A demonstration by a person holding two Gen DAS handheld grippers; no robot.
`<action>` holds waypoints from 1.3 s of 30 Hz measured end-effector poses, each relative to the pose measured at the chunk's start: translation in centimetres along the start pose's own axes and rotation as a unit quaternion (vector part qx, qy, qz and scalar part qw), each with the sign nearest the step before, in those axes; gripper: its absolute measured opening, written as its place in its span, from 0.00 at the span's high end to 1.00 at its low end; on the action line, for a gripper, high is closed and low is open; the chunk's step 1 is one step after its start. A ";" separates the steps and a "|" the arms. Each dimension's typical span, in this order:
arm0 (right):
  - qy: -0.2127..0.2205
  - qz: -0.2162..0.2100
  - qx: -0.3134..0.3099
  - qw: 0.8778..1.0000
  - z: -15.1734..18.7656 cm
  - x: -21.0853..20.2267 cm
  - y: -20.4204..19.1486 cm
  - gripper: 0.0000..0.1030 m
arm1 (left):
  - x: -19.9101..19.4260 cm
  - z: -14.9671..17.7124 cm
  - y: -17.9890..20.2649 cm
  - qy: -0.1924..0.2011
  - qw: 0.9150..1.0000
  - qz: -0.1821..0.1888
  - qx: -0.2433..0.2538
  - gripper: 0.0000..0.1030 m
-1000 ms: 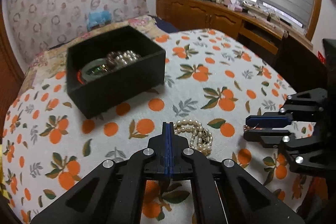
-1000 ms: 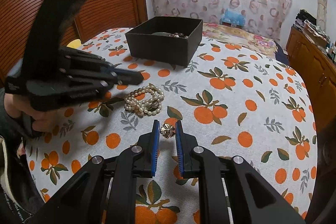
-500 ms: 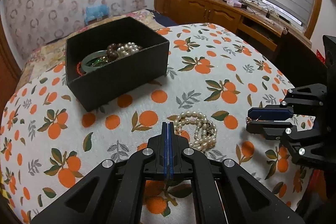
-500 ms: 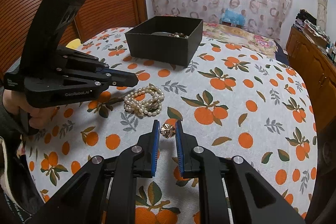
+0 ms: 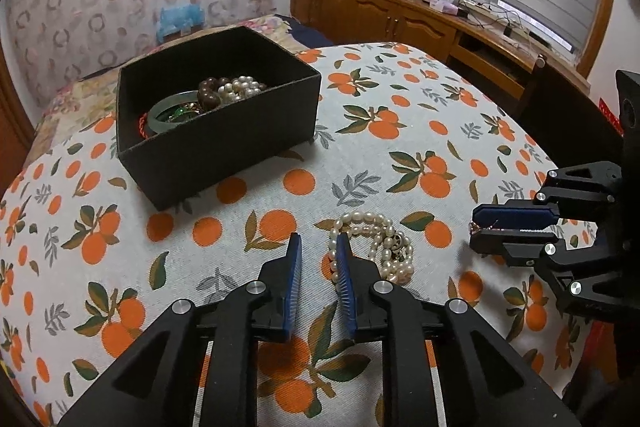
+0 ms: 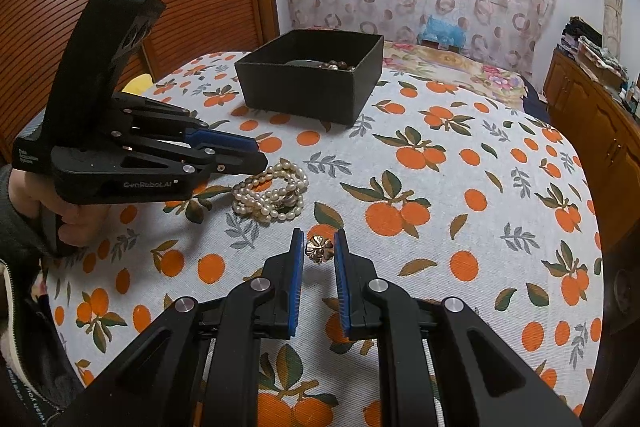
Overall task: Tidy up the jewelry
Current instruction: 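Grasp the coiled pearl necklace with the left tool, then lower the pearls into the box with the left tool while the right tool drops the ring in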
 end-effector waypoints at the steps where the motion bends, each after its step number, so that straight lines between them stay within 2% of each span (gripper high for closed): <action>1: 0.000 0.000 0.000 1.000 0.0 0.0 0.1 0.84 | 0.0 0.0 0.0 -0.001 1.000 -0.002 0.001 0.84; 8: 0.000 0.000 -0.001 1.000 0.1 0.0 0.0 0.84 | 0.5 0.0 0.4 -0.004 0.999 -0.025 0.027 0.84; 12: 0.000 -0.001 -0.001 1.000 0.0 0.0 -0.1 0.84 | 0.7 -0.3 0.3 -0.002 0.999 -0.031 0.036 0.95; 15: 0.000 -0.001 -0.001 1.000 0.0 0.0 0.0 0.84 | 0.7 -0.3 0.1 -0.006 0.999 -0.024 0.031 0.96; 23: 0.014 0.001 -0.003 1.000 -1.1 -0.4 -0.2 0.84 | -4.4 -2.3 0.5 0.054 0.998 -0.016 0.021 0.95; 29: 0.037 0.004 -0.012 0.999 -4.0 -1.6 -0.4 0.84 | -8.6 -5.1 0.9 0.101 0.995 -0.015 0.025 0.95; 39: 0.072 0.008 -0.017 0.997 -9.1 -2.7 0.4 0.84 | -13.3 -10.1 -0.3 0.154 0.987 -0.040 0.030 0.95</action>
Point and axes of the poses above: each gripper's, at about its wrist camera, not at the fingertips, and x roughly the way its jaws point, y to its right, z to its underside, the point moved 9 cm from there along x, roughly the way its jaws point, and after that the axes turned 6 degrees about -x, right-handed, at the moved point
